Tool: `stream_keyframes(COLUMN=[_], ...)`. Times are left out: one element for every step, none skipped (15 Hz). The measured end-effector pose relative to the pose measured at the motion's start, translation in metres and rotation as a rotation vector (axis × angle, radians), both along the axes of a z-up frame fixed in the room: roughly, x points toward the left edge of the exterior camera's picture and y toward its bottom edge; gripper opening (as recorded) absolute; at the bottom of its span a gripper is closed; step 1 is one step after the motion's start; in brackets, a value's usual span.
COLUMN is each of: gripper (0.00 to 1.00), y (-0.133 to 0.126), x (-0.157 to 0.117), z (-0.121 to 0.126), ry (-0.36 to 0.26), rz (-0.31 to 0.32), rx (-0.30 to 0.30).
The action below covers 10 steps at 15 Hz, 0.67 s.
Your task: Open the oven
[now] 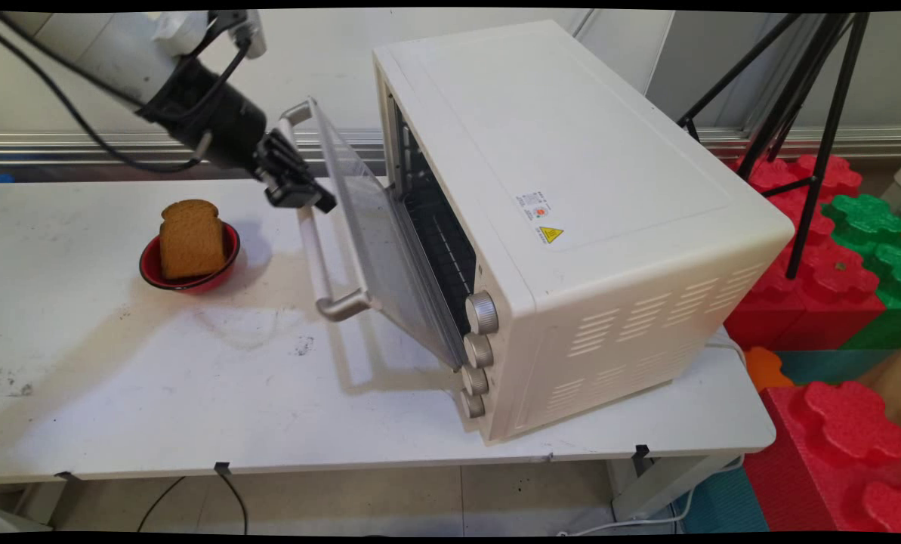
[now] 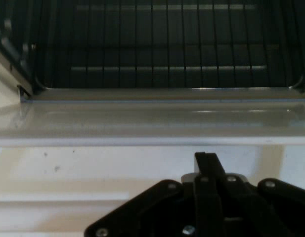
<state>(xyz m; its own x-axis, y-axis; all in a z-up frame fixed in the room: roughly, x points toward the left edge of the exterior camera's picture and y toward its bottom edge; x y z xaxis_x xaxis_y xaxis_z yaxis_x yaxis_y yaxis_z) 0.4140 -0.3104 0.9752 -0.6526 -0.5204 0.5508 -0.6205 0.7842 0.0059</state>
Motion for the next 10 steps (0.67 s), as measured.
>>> stream_keyframes(gripper=[0.00,0.00,0.00,0.00,0.00,0.00,0.00,0.00,0.00,0.00], y=[0.004,0.006,0.009,0.011,0.013,0.016,0.018,0.020,0.023,0.025], x=[0.005,0.009,0.013,0.015,0.018,0.022,0.025,0.028,0.031,0.034], z=[-0.004,-0.008,-0.012,-0.015,-0.019,-0.024,-0.030,-0.034,-0.039,-0.045], ry=[-0.007,-0.012,-0.017,-0.021,-0.025,-0.031,-0.037,-0.042,-0.048,-0.054], rz=[-0.001,-0.002,-0.004,-0.005,-0.007,-0.010,-0.012,-0.014,-0.016,-0.018], rx=[0.004,0.008,0.012,0.015,0.019,0.024,0.029,0.034,0.039,0.044])
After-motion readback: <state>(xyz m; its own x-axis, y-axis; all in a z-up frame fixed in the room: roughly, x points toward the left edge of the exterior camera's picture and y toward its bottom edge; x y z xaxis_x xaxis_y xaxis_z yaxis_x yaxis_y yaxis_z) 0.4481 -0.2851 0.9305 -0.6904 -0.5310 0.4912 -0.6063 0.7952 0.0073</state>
